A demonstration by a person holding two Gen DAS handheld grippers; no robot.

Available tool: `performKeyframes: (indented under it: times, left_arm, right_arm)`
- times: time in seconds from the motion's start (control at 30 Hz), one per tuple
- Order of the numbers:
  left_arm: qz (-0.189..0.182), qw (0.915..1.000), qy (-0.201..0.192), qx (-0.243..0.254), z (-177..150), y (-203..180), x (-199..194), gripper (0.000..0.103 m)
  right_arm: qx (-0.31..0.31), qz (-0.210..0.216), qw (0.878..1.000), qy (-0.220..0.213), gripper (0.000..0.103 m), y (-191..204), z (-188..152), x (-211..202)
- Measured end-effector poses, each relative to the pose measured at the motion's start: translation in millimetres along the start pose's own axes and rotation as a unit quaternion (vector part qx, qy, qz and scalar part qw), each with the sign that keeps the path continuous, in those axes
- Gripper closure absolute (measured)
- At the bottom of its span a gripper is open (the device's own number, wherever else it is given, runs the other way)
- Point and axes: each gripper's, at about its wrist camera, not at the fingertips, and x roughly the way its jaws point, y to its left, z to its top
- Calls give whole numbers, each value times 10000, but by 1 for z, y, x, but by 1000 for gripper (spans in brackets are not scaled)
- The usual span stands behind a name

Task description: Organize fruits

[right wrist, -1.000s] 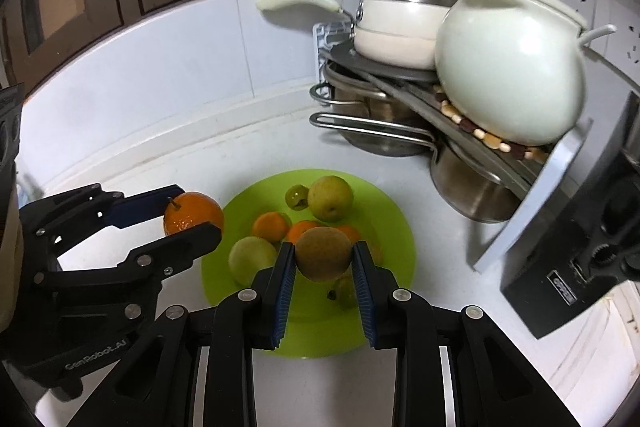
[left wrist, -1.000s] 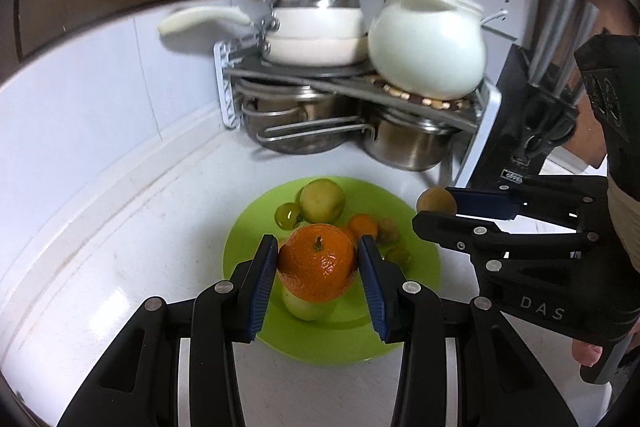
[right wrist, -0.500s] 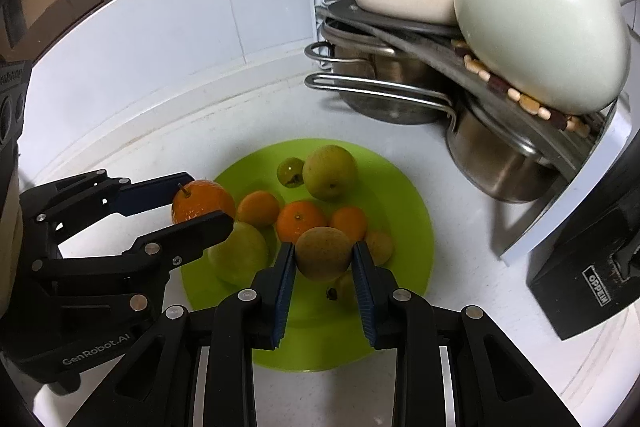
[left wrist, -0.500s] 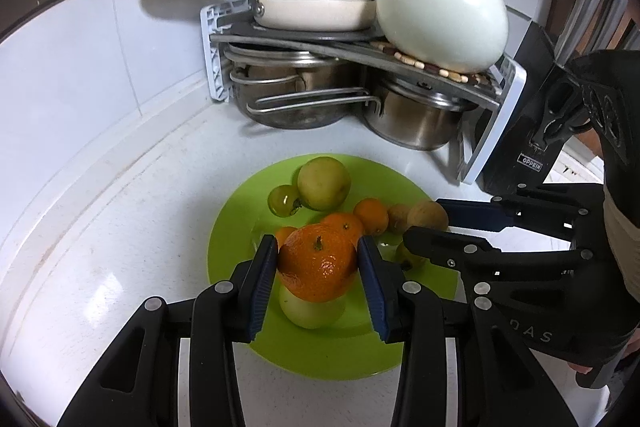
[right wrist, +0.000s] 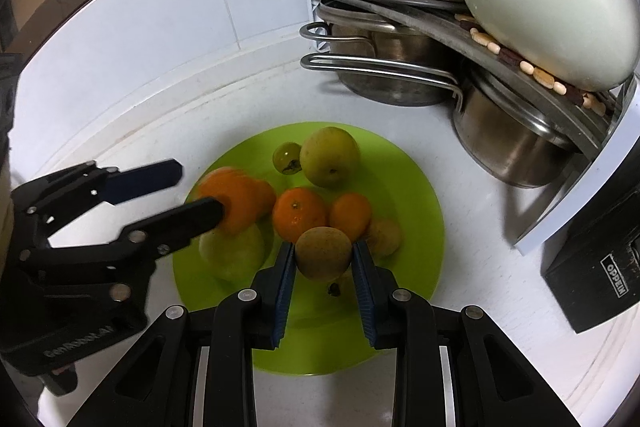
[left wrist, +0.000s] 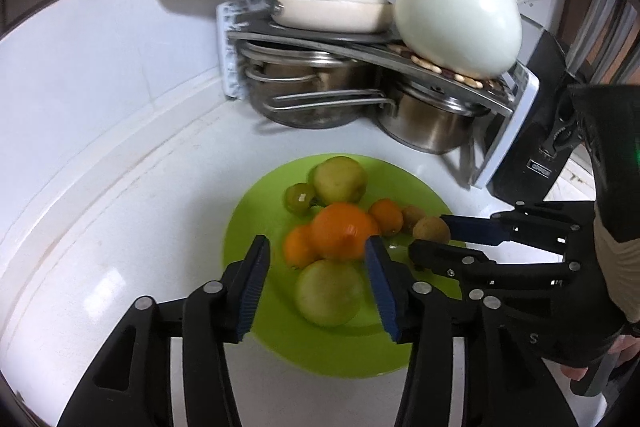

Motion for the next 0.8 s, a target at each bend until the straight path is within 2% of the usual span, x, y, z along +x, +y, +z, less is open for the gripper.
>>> performKeyframes:
  times: [0.17,0.23,0.3,0.67,0.8]
  left_arm:
    - [439,9989,-146,-15,-11,7,-17,44]
    - [508,9986,-170,-12,-16,8,-24,44]
    - [573,9982,-188,18,-20,8,-28,43]
    - [686,9969,-394,-42,-36,7,-62,37]
    - [709,9961,-521,-21,-43,6,-84,28]
  right_arm:
    - [-61,-26,10000,24,72,6,-5,3]
    - [-55,-76,10000,14,60,8,-7,4]
    - [-87,-65,9999,-11,59,10,-9,3]
    - [-7,-306,9990,-332,59,29,-30,-35]
    - [170,-466,9970,-594,50,36,-42,-62]
